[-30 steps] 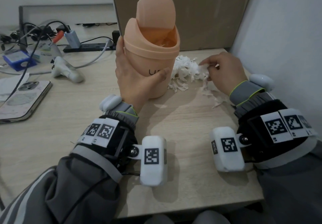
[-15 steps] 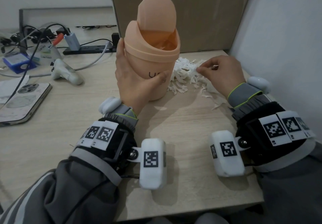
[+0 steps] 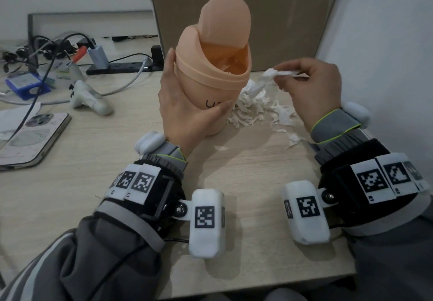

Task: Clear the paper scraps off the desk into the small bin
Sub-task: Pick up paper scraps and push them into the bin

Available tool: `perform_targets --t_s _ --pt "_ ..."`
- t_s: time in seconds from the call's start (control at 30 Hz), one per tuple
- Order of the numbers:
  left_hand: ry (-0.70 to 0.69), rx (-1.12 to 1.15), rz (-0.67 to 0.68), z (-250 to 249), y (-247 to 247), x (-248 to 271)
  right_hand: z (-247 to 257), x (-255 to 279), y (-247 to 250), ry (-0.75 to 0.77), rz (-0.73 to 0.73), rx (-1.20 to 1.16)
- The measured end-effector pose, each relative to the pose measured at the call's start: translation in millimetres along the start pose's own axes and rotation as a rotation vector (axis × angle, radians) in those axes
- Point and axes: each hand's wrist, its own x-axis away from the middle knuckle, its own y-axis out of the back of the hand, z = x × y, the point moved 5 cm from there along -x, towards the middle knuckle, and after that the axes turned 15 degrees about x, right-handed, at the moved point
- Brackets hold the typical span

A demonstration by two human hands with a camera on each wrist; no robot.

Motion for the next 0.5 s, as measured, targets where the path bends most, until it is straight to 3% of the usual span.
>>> perform_targets --t_s 0.23,0.5 --pt "-0.029 -0.058 0.042 -13 -4 4 21 4 21 0.07 -0.162 -0.311" --pt "-0.085 -0.106 0.152 -15 -12 7 38 15 6 0.209 -0.018 -0.3"
